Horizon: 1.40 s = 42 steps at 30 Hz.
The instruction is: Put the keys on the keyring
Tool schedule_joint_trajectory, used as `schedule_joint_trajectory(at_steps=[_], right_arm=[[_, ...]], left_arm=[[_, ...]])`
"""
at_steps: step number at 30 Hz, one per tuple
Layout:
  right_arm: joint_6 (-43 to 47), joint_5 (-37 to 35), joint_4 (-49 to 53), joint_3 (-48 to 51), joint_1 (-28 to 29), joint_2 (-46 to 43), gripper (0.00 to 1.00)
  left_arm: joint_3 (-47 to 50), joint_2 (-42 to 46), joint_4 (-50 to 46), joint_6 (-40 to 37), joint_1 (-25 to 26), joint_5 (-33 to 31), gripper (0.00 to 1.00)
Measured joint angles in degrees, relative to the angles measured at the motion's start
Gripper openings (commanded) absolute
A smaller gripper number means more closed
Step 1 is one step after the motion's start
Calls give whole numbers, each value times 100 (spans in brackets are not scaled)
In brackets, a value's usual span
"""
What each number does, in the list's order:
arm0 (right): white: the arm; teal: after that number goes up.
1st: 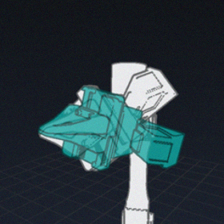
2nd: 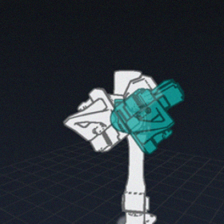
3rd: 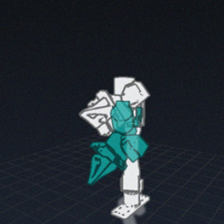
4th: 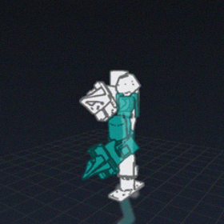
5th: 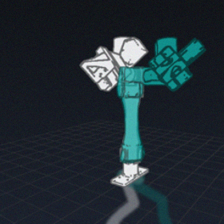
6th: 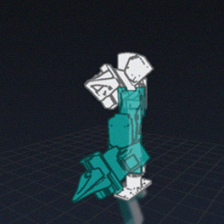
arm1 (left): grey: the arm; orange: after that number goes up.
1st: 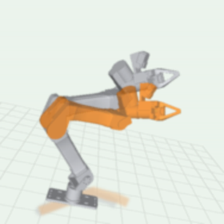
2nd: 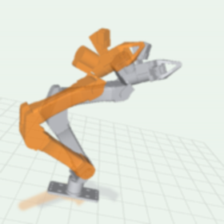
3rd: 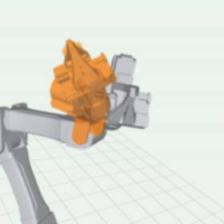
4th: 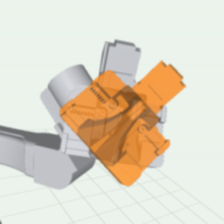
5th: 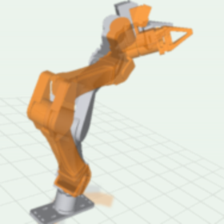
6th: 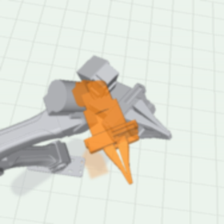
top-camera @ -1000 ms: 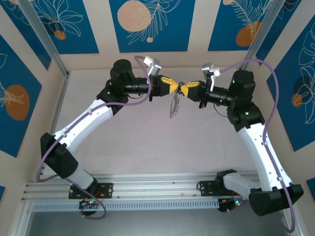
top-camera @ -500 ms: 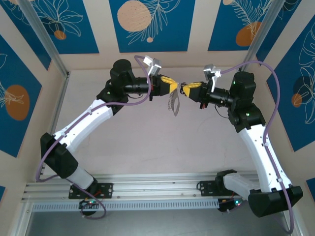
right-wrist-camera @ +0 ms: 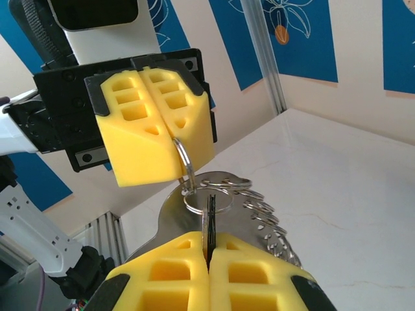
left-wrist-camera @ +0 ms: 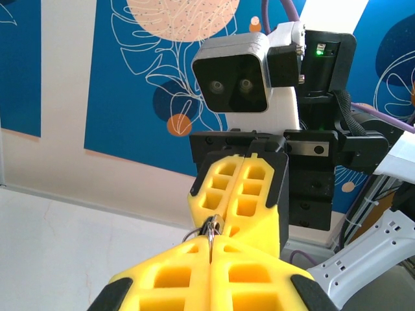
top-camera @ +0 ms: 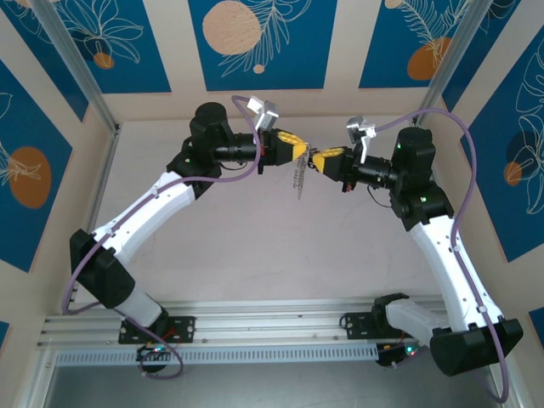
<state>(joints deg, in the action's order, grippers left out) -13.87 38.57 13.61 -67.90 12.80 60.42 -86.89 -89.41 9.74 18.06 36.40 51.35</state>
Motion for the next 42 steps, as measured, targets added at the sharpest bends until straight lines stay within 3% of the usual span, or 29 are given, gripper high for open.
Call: schedule_joint_trajectory(at_steps=[42], right_arm=[[197, -264, 461, -800, 114, 389, 0]], left_arm=[[0, 0, 46, 79, -63, -7, 0]])
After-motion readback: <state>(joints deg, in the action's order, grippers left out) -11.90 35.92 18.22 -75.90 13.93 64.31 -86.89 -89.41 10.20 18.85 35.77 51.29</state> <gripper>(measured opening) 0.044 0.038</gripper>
